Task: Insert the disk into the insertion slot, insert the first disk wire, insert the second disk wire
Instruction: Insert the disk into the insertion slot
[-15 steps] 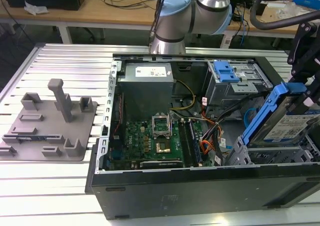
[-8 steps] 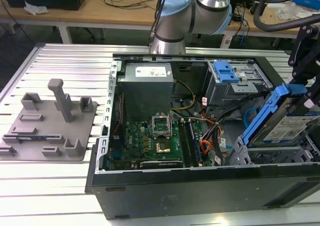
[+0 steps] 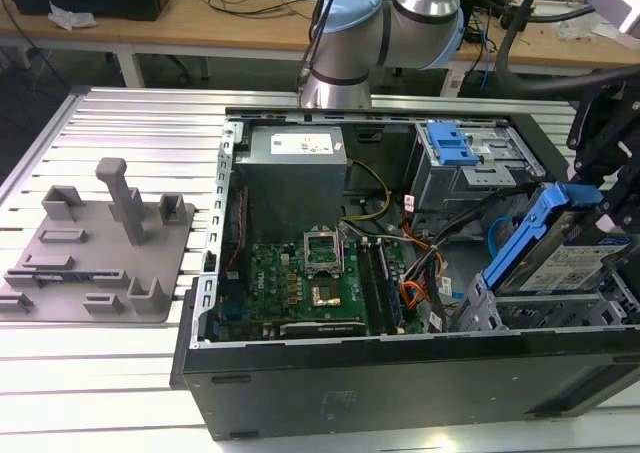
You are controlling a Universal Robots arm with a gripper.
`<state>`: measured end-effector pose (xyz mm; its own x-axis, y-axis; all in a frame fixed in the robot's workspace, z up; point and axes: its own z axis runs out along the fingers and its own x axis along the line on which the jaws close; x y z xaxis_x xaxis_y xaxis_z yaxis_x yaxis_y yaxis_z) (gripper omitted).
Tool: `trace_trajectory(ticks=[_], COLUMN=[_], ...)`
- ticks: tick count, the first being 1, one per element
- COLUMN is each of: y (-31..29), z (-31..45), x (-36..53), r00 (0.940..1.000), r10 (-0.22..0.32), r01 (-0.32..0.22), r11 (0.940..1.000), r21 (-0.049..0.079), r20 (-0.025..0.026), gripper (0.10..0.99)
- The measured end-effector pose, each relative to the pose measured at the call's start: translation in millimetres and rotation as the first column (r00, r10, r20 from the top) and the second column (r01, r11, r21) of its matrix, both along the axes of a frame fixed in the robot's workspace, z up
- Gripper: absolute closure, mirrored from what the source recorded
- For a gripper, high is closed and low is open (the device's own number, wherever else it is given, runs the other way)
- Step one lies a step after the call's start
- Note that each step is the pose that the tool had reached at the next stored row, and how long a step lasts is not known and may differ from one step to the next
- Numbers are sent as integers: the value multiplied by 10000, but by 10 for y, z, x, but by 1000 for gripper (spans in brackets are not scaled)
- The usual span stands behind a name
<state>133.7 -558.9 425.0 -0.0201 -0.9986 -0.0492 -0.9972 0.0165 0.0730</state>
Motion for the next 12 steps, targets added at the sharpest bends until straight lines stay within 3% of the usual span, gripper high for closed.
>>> trace_trajectory(ticks=[9,12], y=[-6,-6], z=[-218,-244], x=[0,0], r00=[10000,10000], r10=[1,1], r01=[-1,-1], r11=[10000,10000], r21=[-1,-1], r20=[0,0], gripper=[710,529])
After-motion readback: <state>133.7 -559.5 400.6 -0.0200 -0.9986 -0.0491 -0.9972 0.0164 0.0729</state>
